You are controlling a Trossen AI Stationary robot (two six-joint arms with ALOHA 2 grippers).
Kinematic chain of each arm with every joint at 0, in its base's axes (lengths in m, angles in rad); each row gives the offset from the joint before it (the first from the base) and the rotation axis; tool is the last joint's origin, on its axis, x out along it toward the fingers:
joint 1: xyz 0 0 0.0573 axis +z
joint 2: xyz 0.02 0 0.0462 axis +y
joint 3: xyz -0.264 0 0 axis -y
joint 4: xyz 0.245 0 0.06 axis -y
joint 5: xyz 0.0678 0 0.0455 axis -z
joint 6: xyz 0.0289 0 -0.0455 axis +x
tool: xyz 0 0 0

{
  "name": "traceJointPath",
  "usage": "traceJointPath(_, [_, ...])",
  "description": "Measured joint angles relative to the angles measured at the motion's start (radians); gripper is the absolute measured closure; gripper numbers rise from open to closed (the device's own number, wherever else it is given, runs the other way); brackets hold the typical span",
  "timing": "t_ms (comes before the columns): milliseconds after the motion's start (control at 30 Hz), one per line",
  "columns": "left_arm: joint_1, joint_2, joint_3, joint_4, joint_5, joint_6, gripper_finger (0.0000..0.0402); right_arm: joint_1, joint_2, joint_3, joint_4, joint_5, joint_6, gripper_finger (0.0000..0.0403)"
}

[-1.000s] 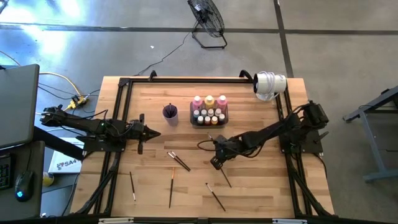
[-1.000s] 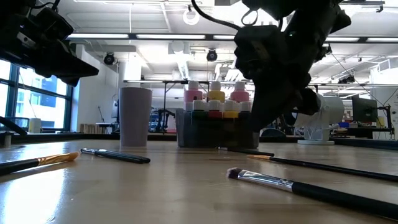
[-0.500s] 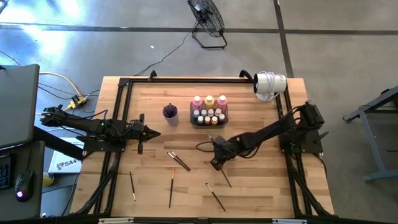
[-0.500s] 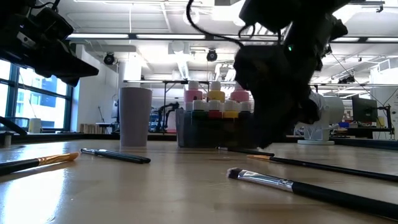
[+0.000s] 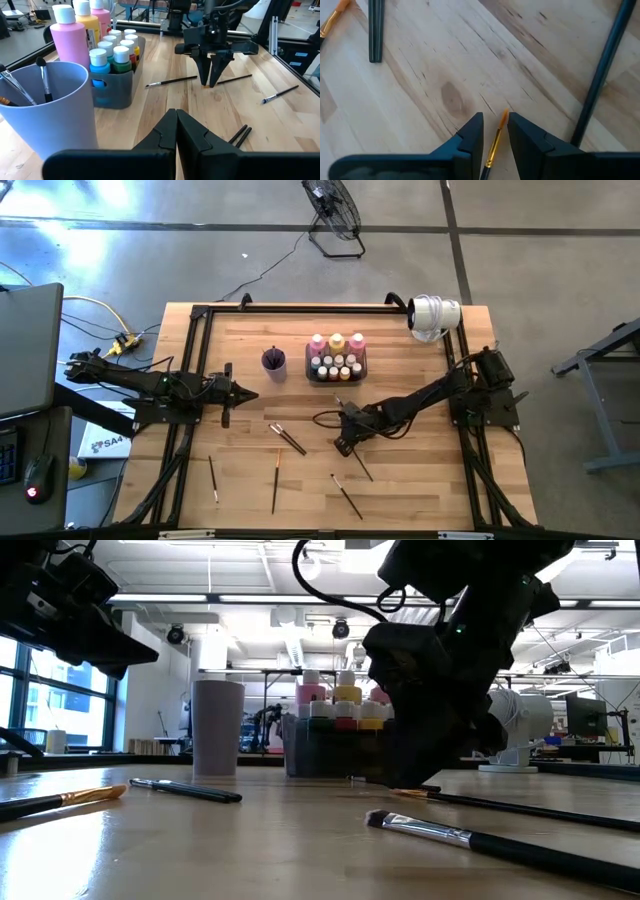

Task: Pick & Place Paint Supplies
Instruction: Put the gold paint brush into the purple cup

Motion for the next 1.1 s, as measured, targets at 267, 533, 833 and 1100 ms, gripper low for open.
traceJointPath(267, [0.000,0.000,0.000,0.000,0.000,0.000,0.0401,0.000,0.000,0.002,-0.053,0.027,0.005,0.0319])
traceJointPath(533, [0.000,0.000,0.000,0.000,0.000,0.000,0.0401,-0.001,-0.002,0.002,-0.107,0.025,0.005,0.0319])
traceJointPath(833, [0.000,0.000,0.000,0.000,0.000,0.000,0.0401,-0.007,-0.046,-0.004,-0.224,0.106,0.005,0.0319])
traceJointPath(1100, [0.000,0.000,0.000,0.000,0.000,0.000,0.0401,-0.011,-0.063,-0.003,-0.337,0.140,0.064,0.0328])
